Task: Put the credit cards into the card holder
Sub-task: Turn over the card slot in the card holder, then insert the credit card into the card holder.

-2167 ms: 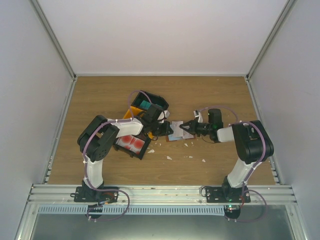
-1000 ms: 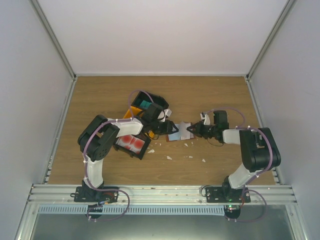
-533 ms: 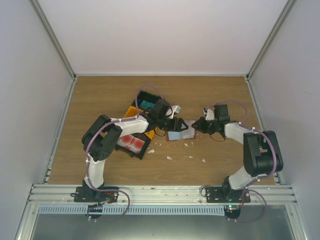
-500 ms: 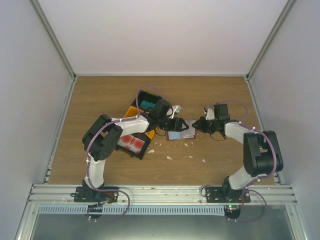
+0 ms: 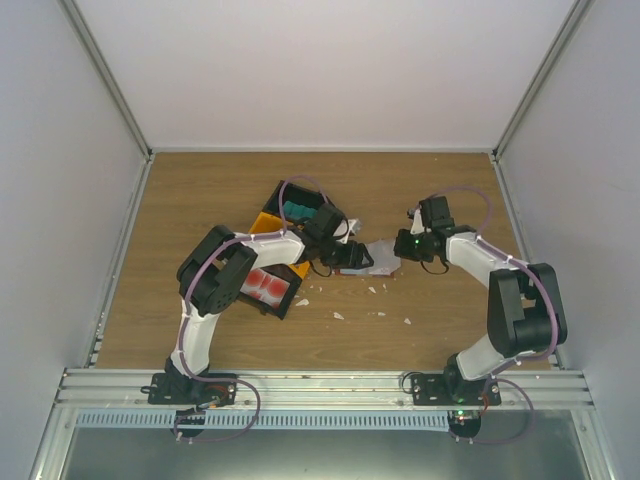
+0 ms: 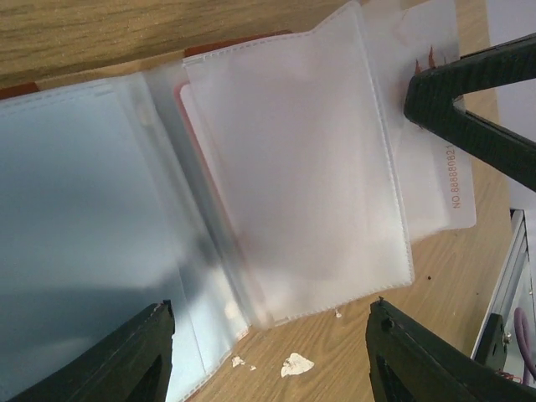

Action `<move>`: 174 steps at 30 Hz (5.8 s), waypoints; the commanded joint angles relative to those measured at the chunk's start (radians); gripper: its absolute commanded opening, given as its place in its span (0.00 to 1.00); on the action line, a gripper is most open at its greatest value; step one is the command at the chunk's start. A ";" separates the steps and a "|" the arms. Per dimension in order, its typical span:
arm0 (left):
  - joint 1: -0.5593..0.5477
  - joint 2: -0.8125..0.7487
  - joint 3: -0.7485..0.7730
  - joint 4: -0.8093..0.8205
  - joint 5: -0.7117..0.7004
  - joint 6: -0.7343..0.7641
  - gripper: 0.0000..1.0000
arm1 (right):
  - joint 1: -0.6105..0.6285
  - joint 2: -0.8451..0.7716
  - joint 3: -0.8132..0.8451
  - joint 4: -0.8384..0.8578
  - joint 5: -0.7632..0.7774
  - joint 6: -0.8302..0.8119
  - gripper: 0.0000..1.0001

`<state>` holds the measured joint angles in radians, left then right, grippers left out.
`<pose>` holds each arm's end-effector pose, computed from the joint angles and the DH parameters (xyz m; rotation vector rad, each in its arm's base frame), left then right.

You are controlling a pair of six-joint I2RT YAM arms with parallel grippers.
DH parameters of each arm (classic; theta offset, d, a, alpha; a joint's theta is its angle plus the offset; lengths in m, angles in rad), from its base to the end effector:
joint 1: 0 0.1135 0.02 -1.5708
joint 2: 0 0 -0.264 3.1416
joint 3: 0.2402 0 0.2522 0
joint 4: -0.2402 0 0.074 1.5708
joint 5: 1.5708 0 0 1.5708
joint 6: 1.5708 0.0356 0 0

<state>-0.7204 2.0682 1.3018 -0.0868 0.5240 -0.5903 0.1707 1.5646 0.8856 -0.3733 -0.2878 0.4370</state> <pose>0.3136 -0.2990 0.1399 0.4367 2.6182 -1.1651 0.2942 0.0610 0.1764 0.2531 2.6631 0.5817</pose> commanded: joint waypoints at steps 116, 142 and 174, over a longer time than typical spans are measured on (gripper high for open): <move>-0.031 0.031 0.054 -0.279 -0.410 0.094 0.17 | 0.013 0.287 -0.169 0.557 -0.415 0.310 0.01; -0.034 0.053 0.086 -0.296 -0.430 0.084 0.13 | 0.020 0.241 -0.216 0.483 -0.331 0.349 0.01; -0.034 0.054 0.085 -0.288 -0.372 0.113 0.14 | 0.074 0.207 -0.225 0.609 -0.291 0.333 0.21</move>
<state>-0.7452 2.0724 1.4010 -0.3851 0.1196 -0.4881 0.2199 1.8282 0.6899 0.3420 -0.6811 0.7925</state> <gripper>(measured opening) 0.137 0.161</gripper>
